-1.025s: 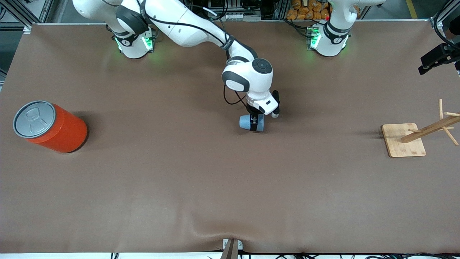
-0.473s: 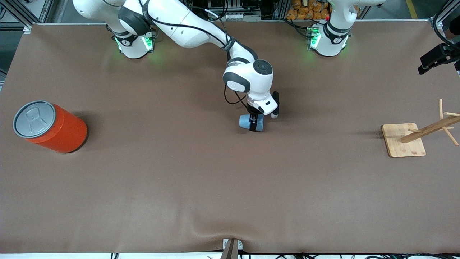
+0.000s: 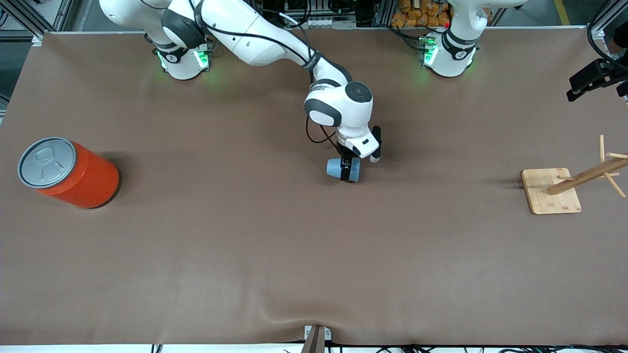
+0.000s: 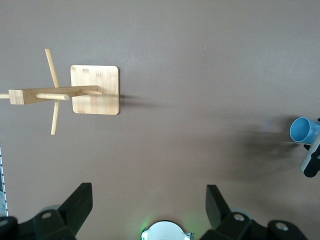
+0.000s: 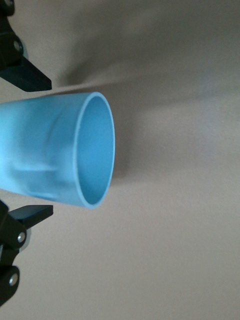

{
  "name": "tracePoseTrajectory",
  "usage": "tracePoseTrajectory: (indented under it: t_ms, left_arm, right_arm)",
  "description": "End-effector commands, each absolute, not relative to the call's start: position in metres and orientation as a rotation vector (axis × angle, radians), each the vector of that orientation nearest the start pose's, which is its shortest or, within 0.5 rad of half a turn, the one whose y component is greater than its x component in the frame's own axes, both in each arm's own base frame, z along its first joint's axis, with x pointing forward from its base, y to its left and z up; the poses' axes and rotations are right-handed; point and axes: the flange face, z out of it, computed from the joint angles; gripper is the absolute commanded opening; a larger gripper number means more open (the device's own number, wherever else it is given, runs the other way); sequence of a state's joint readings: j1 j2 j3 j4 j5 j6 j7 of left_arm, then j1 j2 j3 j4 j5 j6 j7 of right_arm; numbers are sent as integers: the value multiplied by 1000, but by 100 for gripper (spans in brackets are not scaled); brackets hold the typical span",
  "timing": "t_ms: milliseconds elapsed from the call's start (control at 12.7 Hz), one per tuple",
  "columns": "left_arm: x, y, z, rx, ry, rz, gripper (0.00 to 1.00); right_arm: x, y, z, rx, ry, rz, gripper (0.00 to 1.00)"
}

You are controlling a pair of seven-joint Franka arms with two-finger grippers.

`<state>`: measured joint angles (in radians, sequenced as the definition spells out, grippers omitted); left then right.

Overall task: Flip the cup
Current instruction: 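Tip the blue cup onto its side and open the right gripper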

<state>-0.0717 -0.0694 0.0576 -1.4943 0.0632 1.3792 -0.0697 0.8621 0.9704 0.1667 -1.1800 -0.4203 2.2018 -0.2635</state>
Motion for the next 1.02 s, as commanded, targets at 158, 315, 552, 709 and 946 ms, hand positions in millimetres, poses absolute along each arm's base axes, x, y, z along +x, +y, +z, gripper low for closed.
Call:
tracePoseTrajectory:
  t_ms: [158, 315, 552, 709, 946]
  left_arm:
    - [508, 2, 688, -3067, -80, 57, 100]
    - [509, 3, 687, -3069, -72, 60, 100]
    - [517, -3, 658, -3171, -79, 164, 100]
    - [533, -11, 632, -3200, -74, 237, 100]
    - [556, -48, 586, -3256, -6, 346, 100]
  right_arm:
    - [430, 634, 225, -2475, -2205, -232, 100]
    - [423, 633, 237, -2471, -2212, -228, 100]
    - [428, 626, 269, -2501, -2202, -200, 100]
    - [457, 601, 293, -2591, -2139, -148, 100]
    - [505, 562, 356, -2701, -1983, -228, 100]
